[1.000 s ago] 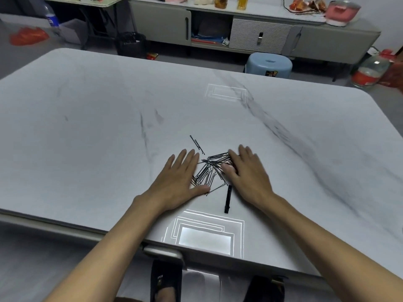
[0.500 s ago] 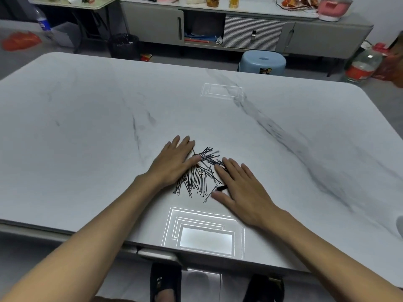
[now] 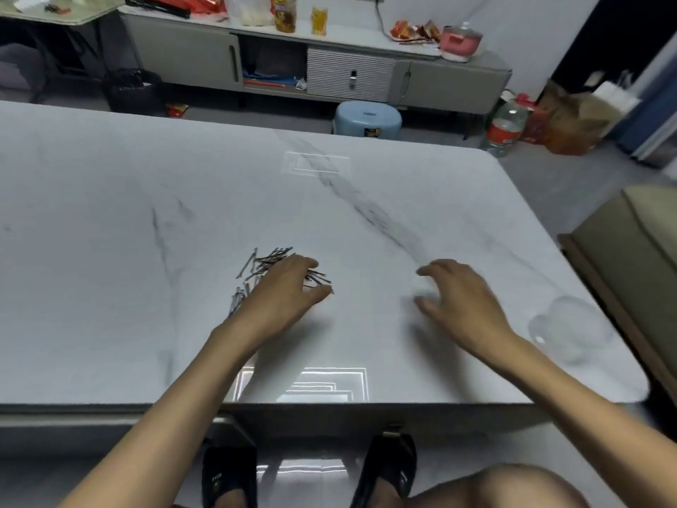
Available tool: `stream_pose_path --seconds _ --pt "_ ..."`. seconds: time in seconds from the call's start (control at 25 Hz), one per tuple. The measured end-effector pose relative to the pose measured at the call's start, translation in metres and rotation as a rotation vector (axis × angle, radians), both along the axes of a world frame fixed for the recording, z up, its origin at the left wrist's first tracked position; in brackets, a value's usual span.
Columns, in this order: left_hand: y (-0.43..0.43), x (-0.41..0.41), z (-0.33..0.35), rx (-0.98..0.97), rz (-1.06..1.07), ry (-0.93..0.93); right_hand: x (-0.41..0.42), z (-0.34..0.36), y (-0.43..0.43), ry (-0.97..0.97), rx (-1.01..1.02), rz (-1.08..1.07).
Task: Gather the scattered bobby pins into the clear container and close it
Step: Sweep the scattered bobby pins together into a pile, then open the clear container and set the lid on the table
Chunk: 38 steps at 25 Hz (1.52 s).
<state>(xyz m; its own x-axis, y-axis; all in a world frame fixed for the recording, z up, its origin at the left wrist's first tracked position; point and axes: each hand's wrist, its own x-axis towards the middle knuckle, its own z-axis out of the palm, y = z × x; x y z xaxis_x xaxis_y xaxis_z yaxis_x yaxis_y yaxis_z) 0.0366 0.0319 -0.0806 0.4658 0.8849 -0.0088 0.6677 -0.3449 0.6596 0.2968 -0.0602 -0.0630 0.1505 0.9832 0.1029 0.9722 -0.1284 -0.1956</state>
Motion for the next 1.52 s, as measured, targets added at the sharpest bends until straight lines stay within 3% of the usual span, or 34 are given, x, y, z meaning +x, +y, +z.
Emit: stream_pose_path --seconds 0.16,0.32,0.44,0.6,0.72,0.88,1.0,1.24,1.32,1.4,1.52 --pt "-0.023 0.041 0.016 -0.095 -0.095 0.012 0.088 0.018 -0.043 -0.293 -0.261 -0.453" --pt "-0.039 0.064 0.025 -0.093 -0.153 0.044 0.134 0.016 -0.066 -0.077 -0.375 -0.647" --pt "-0.045 0.071 0.026 -0.118 -0.159 0.028 0.135 0.008 -0.068 -0.026 -0.38 -0.615" --pt "-0.046 0.071 0.018 -0.122 -0.143 -0.057 0.098 0.022 -0.052 0.023 -0.202 -0.471" --pt "-0.049 0.073 0.014 -0.14 -0.125 -0.165 0.036 0.039 -0.025 0.258 -0.087 -0.32" --pt "-0.039 0.072 0.016 -0.008 -0.032 -0.179 -0.051 0.04 0.014 0.526 -0.129 -0.176" --pt "-0.024 0.059 0.015 0.091 0.055 -0.152 -0.082 0.036 0.034 0.516 -0.112 -0.136" --pt "-0.009 0.044 0.019 0.013 0.113 -0.325 -0.086 0.028 0.046 0.411 0.037 -0.023" --pt "-0.004 0.04 0.019 -0.014 0.1 -0.36 -0.081 0.027 0.049 0.393 0.01 0.115" --pt "-0.001 0.035 0.017 -0.013 0.075 -0.371 -0.071 0.029 0.049 0.535 -0.083 0.239" --pt "-0.002 0.031 0.012 0.095 -0.012 -0.256 -0.062 0.025 0.049 0.702 -0.209 0.182"
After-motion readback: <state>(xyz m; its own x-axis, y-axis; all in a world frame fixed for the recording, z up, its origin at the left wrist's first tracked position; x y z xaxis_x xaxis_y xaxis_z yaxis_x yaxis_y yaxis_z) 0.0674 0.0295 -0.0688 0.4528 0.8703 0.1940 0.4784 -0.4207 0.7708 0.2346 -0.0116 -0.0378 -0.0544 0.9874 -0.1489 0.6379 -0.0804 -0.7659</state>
